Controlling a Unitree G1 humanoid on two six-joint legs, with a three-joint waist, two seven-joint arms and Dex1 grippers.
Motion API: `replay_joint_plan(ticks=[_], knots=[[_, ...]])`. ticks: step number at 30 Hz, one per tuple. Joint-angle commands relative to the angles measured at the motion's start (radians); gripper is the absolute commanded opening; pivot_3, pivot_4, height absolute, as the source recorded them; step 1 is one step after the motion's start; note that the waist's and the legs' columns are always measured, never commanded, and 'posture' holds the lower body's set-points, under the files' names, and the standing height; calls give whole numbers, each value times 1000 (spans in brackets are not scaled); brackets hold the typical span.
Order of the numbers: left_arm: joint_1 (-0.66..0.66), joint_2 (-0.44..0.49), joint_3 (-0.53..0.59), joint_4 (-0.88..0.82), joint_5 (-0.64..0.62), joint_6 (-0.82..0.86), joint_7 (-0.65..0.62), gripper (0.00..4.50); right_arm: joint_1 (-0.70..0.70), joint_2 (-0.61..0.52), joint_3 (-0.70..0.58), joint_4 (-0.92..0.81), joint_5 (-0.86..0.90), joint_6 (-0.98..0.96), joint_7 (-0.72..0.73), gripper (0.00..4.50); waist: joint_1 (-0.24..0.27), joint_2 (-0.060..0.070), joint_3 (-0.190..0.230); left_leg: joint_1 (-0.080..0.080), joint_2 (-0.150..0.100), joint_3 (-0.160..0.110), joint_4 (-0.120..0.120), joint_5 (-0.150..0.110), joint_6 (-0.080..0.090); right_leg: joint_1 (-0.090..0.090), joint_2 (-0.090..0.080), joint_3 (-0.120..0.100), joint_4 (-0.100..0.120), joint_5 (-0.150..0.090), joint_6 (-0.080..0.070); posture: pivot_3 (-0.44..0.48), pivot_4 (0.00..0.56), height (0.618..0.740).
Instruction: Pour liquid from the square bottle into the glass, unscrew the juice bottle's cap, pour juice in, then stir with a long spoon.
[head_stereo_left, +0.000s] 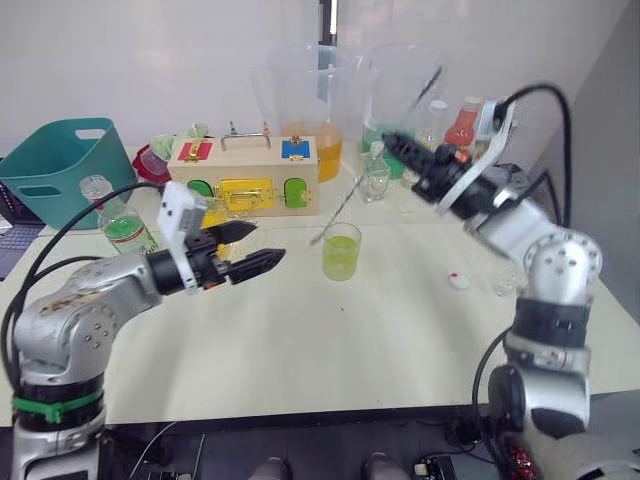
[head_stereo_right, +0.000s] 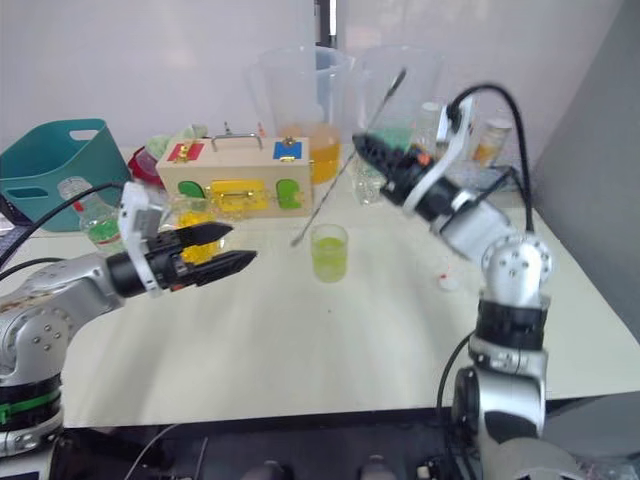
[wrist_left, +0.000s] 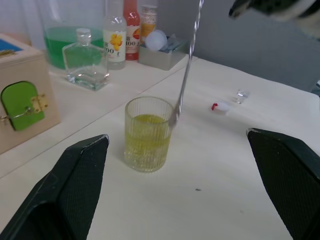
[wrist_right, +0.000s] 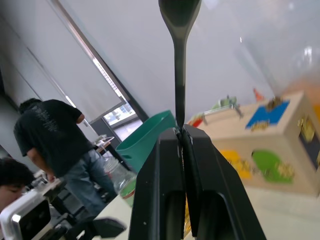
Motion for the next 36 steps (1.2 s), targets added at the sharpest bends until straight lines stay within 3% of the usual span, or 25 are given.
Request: replay_joint_plan(ticks=[1,5,11,25,36], knots=[[53,18,47,-52,-13,-43,-2,4483,-101,-45,69,89,-144,-98,159,0,0,0,0,0,0,0,0,0,0,0,0,0,0,0,0,0,150,740],[146,12,50,-106,-15,-58,15,4483,-182,-82,180,207,-321,-194,316,0,1,0,0,0,0,0,0,0,0,0,0,0,-1,0,0,0,150,740],[240,1,32,-183,-17,-80,36,4483,-168,-89,245,255,-461,-258,438,0,5,0,0,-6,0,0,0,0,-1,-7,-1,1,0,0,0,0,150,740],[273,23,-31,-191,-8,-105,23,4483,-53,-69,309,194,-647,-338,507,0,0,0,0,-7,1,0,0,1,-1,-8,0,1,1,1,-1,0,150,740],[255,28,-57,-174,15,-116,21,4483,-18,-33,300,141,-646,-285,534,0,3,0,0,-6,0,0,0,1,-1,-7,0,1,1,1,-1,0,150,740]])
